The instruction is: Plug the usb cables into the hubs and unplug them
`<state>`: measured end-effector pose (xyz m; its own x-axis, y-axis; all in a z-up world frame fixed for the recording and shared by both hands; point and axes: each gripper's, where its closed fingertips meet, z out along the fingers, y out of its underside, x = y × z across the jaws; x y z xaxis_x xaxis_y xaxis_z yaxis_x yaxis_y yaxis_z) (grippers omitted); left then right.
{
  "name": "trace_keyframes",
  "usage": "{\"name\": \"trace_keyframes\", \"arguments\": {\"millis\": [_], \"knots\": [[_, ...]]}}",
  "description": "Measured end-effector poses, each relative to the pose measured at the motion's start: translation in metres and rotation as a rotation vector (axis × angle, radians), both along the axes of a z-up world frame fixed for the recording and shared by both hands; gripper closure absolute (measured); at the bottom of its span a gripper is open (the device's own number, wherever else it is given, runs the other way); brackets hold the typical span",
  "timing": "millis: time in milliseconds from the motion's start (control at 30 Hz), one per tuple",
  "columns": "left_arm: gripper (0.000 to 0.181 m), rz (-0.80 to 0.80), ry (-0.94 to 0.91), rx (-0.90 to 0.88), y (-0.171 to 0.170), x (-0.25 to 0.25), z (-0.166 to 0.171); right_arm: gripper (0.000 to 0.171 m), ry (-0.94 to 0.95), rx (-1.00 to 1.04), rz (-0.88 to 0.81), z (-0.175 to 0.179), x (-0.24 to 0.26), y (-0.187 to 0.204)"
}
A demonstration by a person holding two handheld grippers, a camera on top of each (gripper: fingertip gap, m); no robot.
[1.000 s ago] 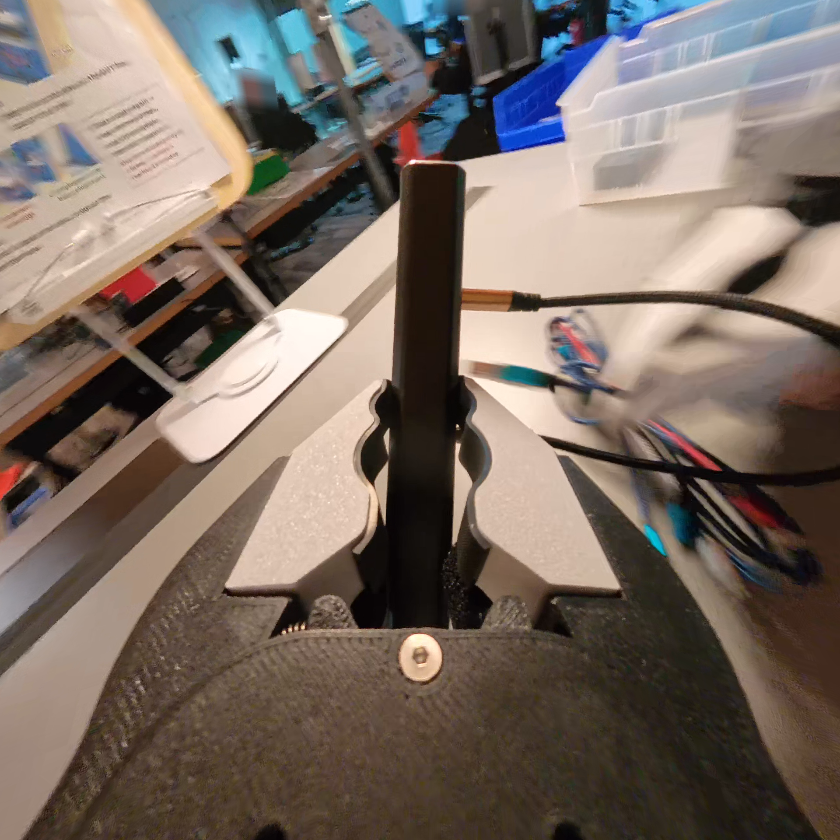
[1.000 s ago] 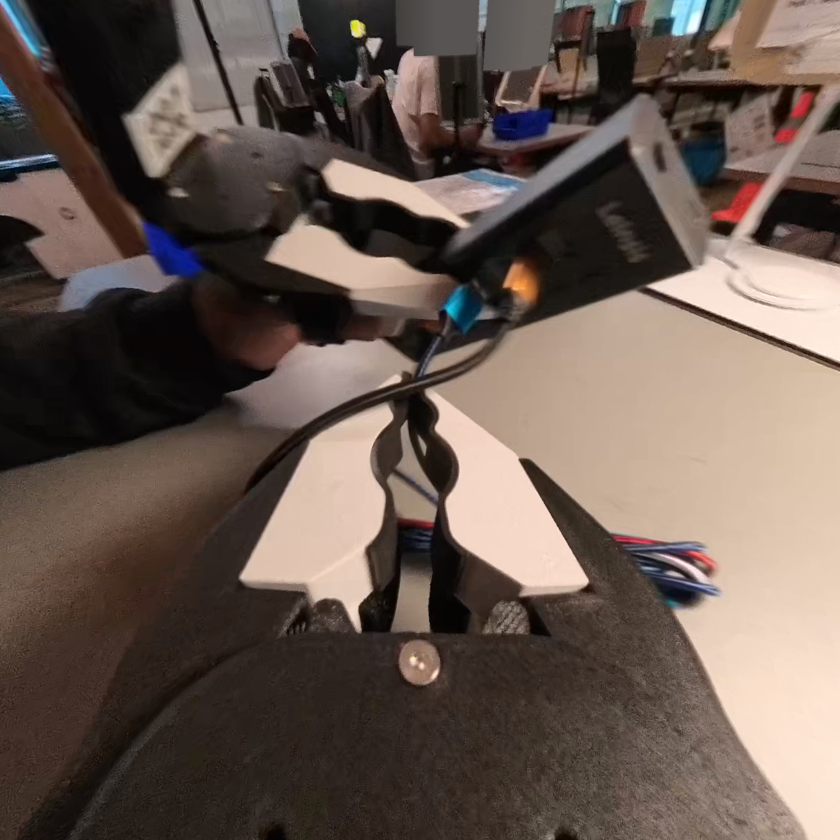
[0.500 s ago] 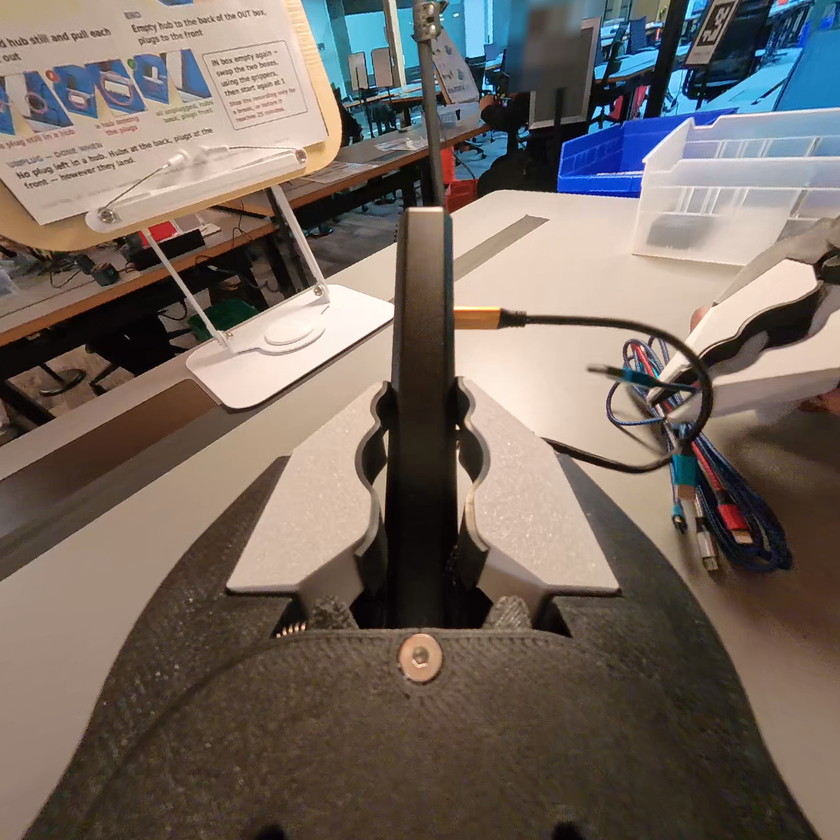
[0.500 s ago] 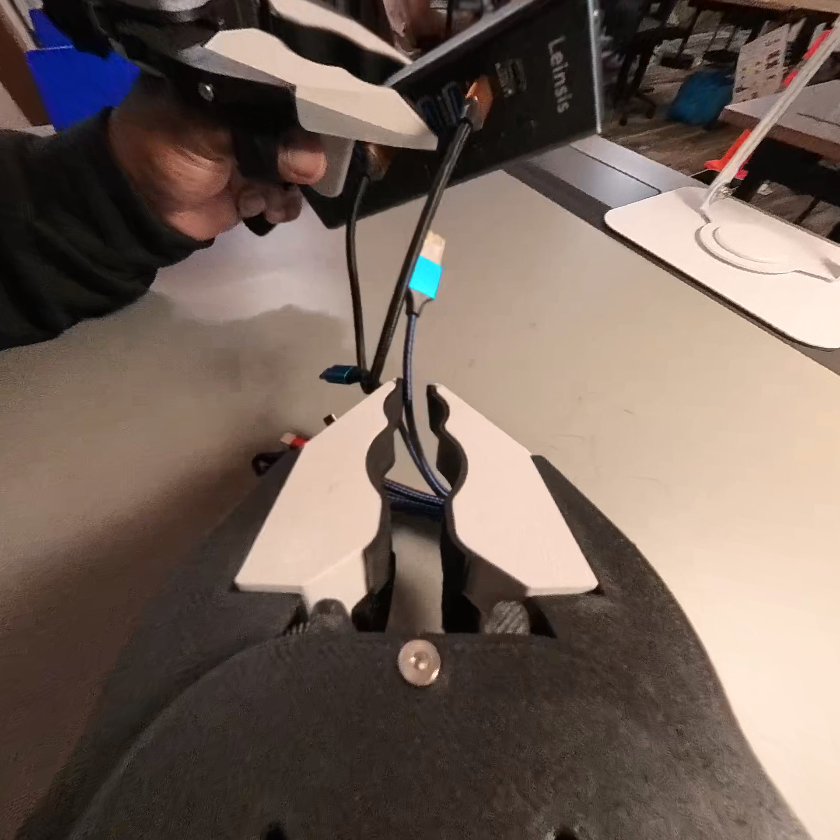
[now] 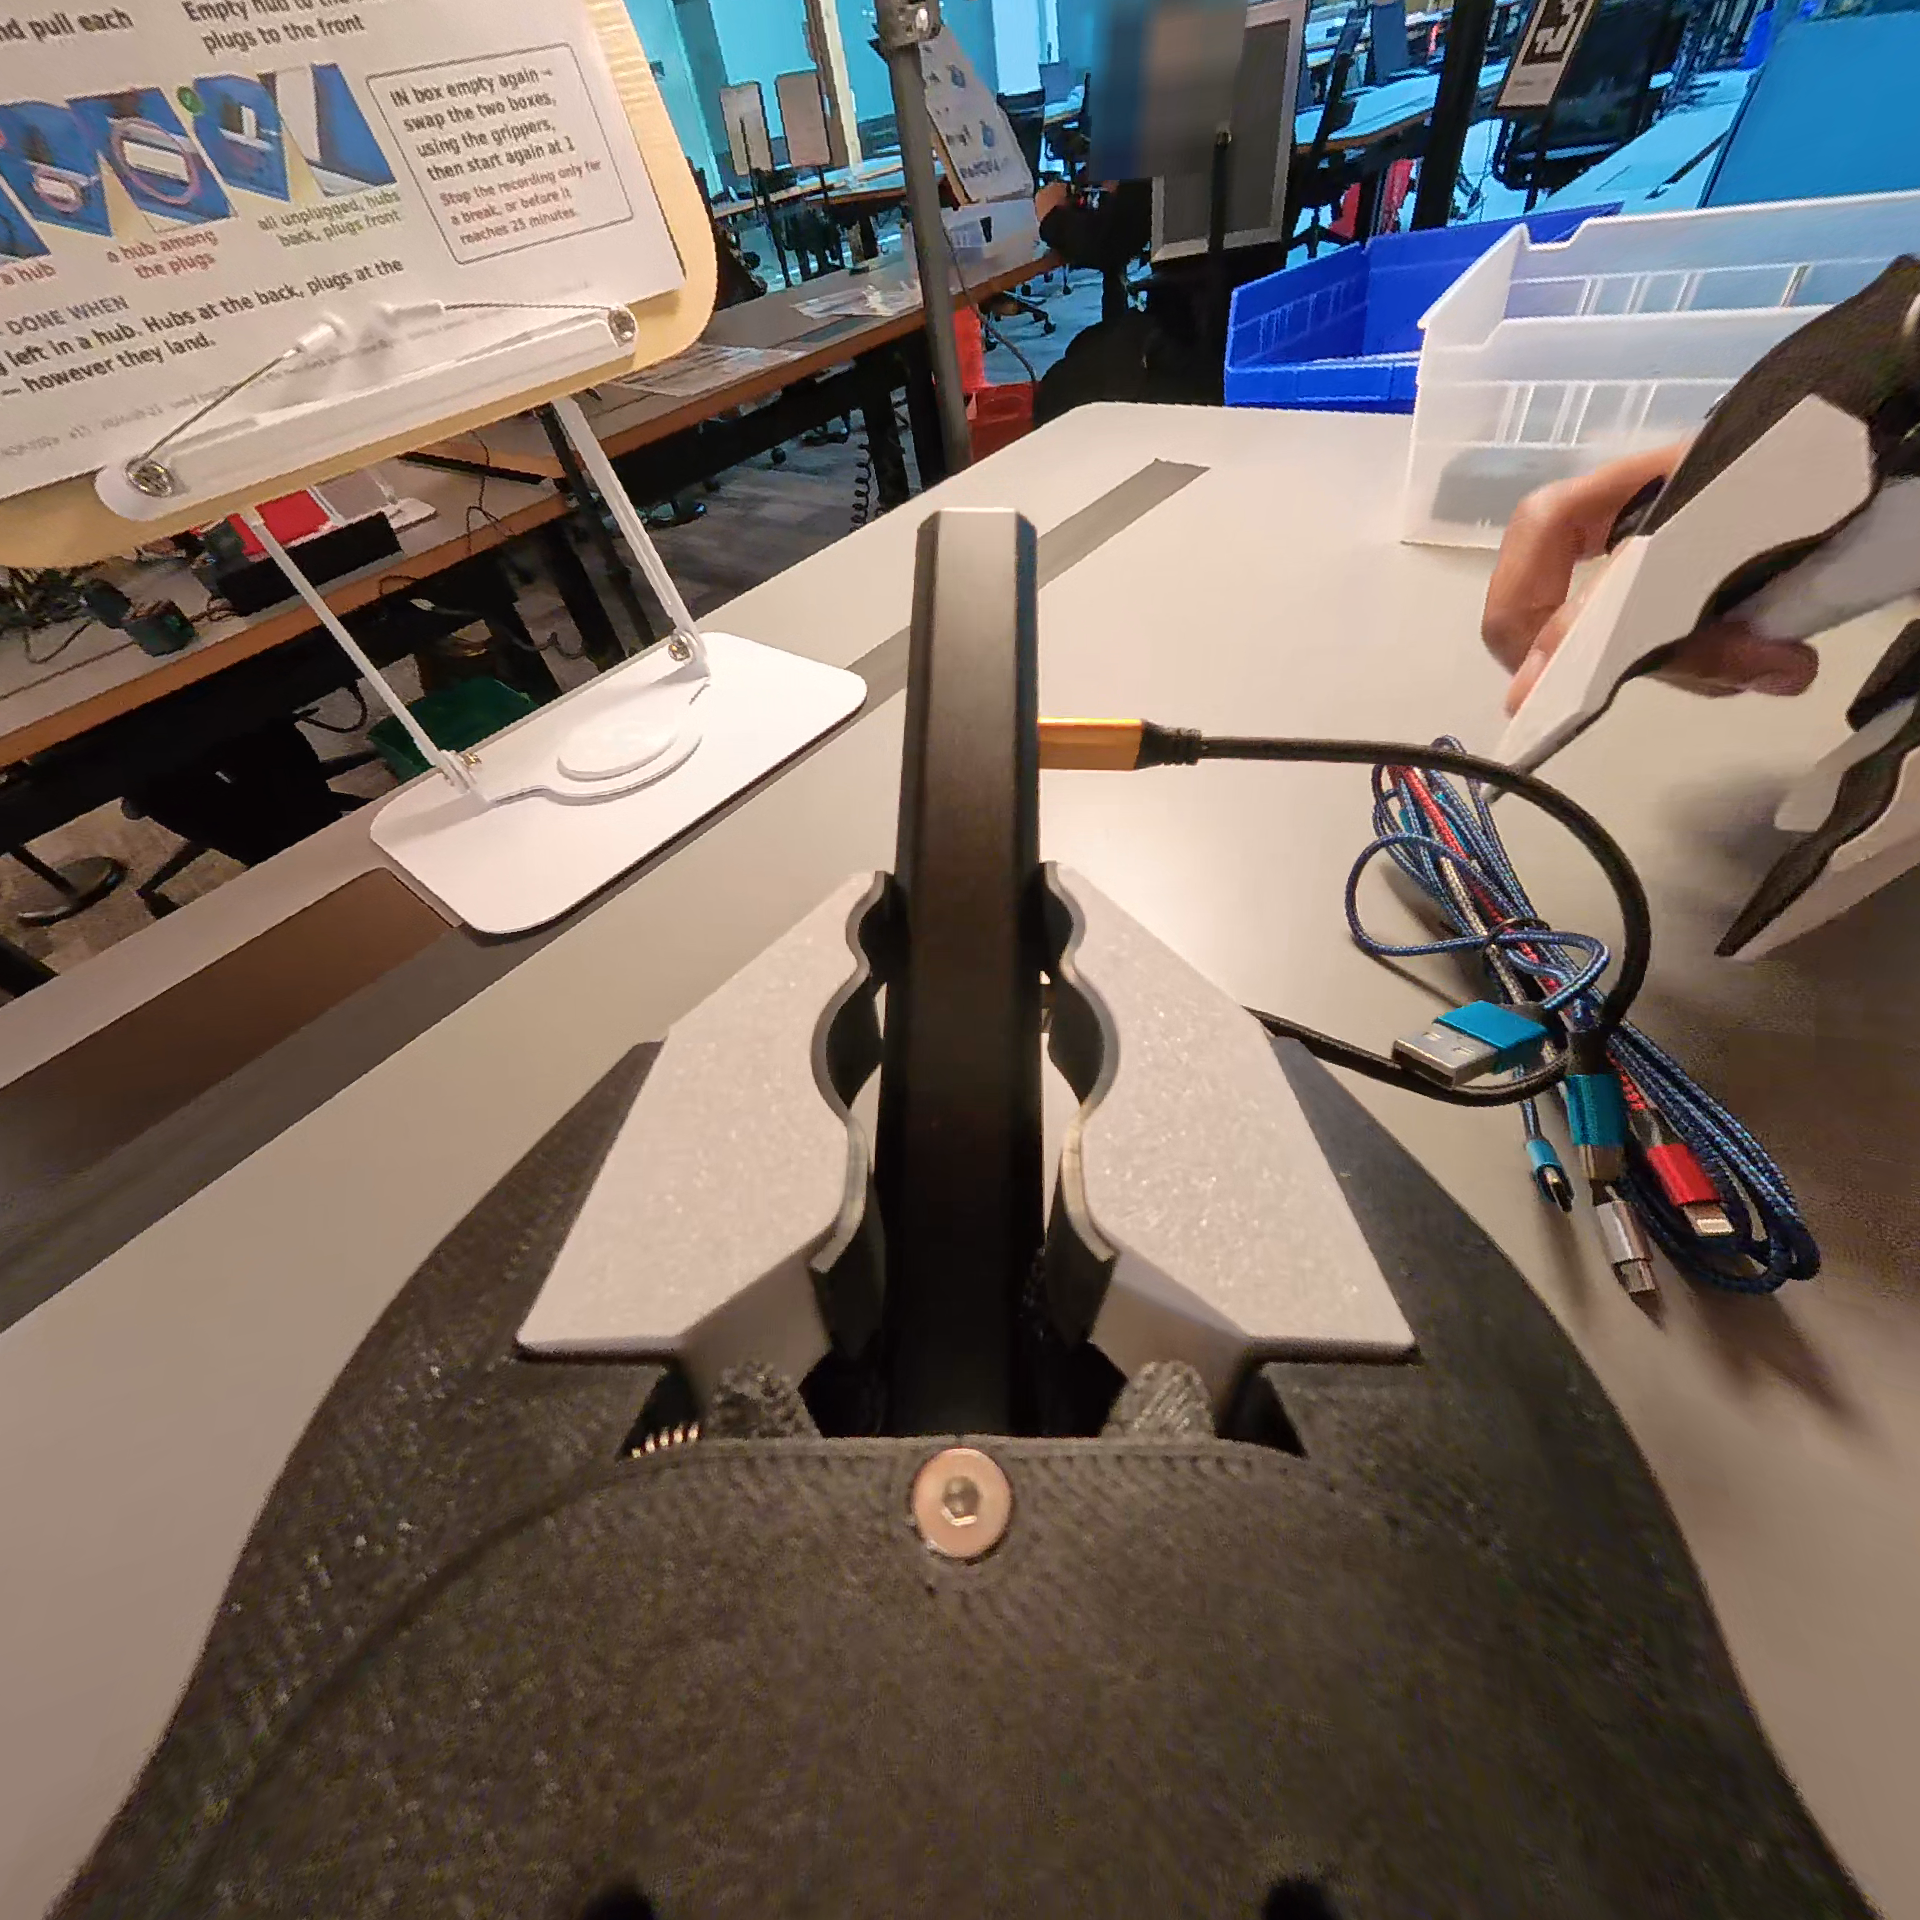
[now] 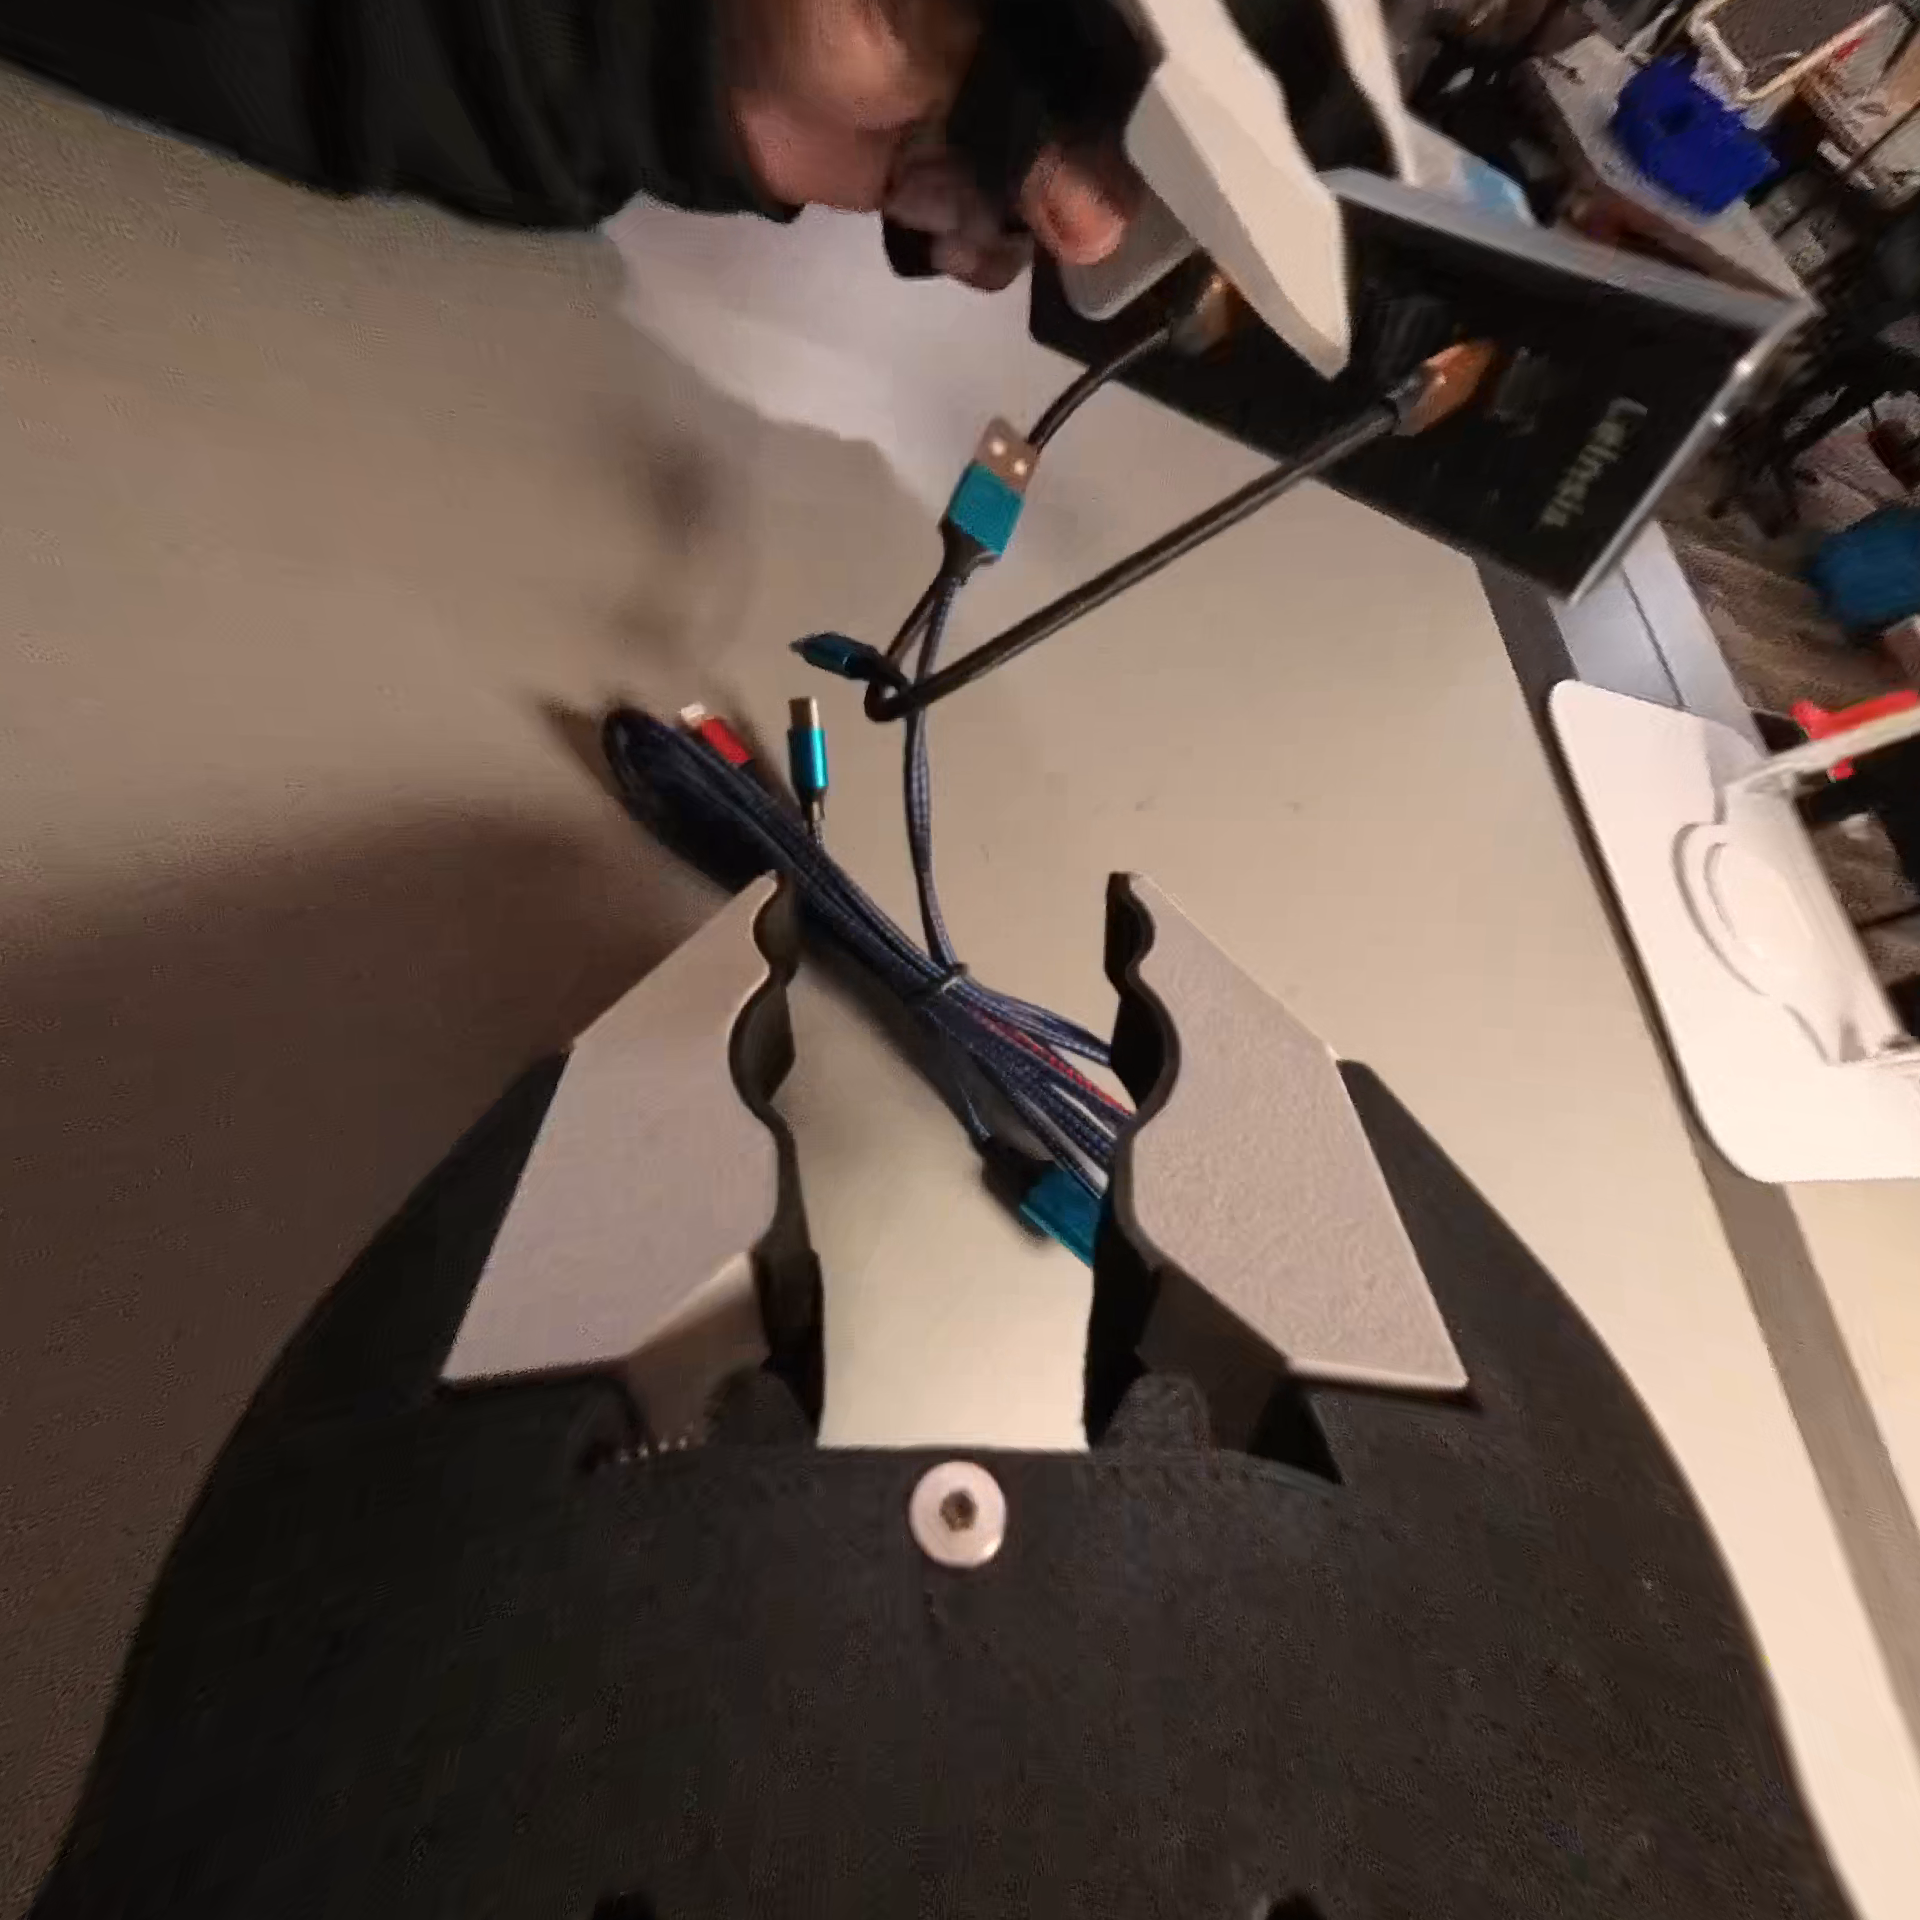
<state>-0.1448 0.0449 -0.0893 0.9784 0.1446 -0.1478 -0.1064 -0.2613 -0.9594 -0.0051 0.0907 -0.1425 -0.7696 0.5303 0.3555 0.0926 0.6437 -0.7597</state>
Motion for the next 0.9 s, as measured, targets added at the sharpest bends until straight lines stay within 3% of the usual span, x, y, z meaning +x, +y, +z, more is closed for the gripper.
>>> {"name": "trace_keyframes", "arguments": {"millis": [33,167,267,433,667,900], "knots": [[0.152,-0.001,-0.004,-0.005,0.000,0.000,-0.002,0.110,-0.014,0.077,0.030,-0.006,0.002,0.000],[0.151,-0.010,-0.015,-0.028,0.001,0.000,-0.008,0.106,-0.164,0.364,0.116,-0.037,0.002,0.009],[0.152,-0.026,-0.018,-0.037,0.002,0.002,-0.010,0.109,-0.230,0.465,0.179,-0.047,-0.005,0.006],[0.152,-0.037,0.001,-0.034,0.000,0.002,-0.007,0.152,-0.356,0.513,0.162,-0.054,-0.013,0.004],[0.152,0.015,0.085,0.042,-0.010,-0.008,0.014,0.159,-0.484,0.316,-0.049,-0.045,-0.015,0.032],[0.151,0.066,0.117,0.061,-0.015,-0.014,0.021,0.159,-0.361,0.196,-0.221,-0.001,0.014,0.072]]}}
